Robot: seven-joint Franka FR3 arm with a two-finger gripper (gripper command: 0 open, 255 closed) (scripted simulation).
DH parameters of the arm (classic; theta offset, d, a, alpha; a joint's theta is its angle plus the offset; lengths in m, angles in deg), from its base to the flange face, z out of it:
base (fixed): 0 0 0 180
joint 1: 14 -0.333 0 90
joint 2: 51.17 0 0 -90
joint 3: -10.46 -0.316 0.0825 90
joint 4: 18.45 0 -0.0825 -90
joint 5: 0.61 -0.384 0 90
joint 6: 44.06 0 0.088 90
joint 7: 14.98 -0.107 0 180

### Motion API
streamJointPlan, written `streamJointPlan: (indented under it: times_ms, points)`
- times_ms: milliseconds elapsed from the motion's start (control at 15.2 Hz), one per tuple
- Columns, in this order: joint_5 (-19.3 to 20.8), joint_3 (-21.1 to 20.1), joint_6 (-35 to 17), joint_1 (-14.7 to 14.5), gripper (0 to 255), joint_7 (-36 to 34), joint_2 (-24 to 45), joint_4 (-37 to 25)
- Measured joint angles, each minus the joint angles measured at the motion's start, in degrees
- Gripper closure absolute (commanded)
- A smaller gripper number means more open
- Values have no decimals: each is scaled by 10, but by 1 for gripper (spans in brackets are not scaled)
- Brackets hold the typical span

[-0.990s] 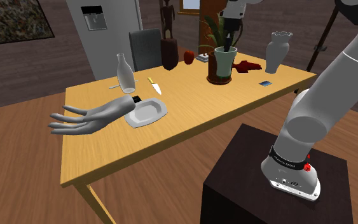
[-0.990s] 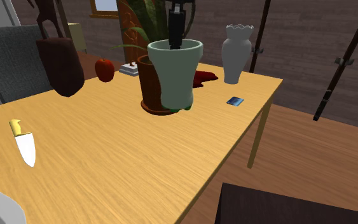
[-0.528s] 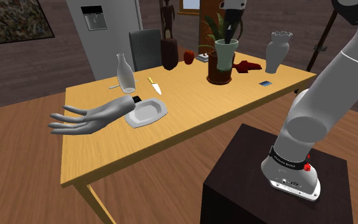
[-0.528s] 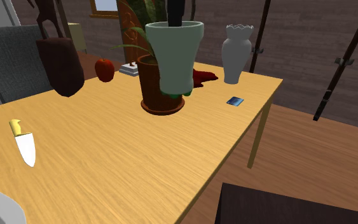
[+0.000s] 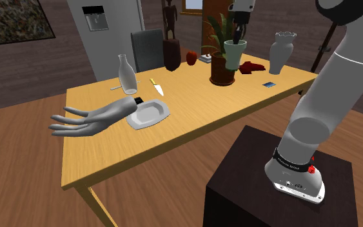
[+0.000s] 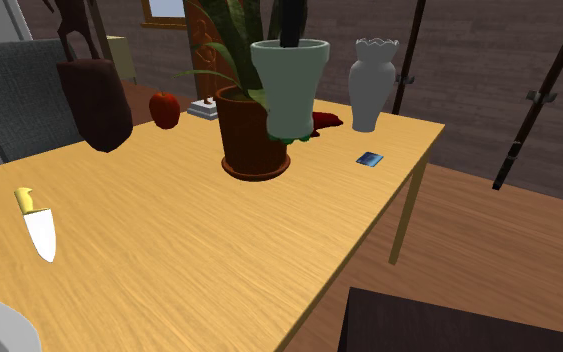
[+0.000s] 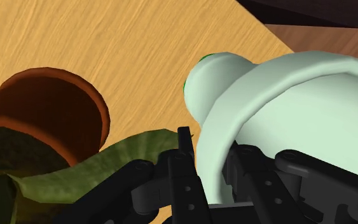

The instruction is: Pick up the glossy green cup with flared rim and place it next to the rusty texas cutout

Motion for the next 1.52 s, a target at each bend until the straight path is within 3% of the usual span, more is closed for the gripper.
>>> streamJointPlan:
  times_ms: [396,792,990,1320,1518]
  points:
    - [-44,57,-12,38,255,104,94,-51]
    - [-122,88,3,109,255,205,226,-152]
    - [-158,89,17,156,255,246,288,-208]
    - [-220,75,50,258,255,297,408,-339]
    - [-253,57,88,331,255,308,487,-456]
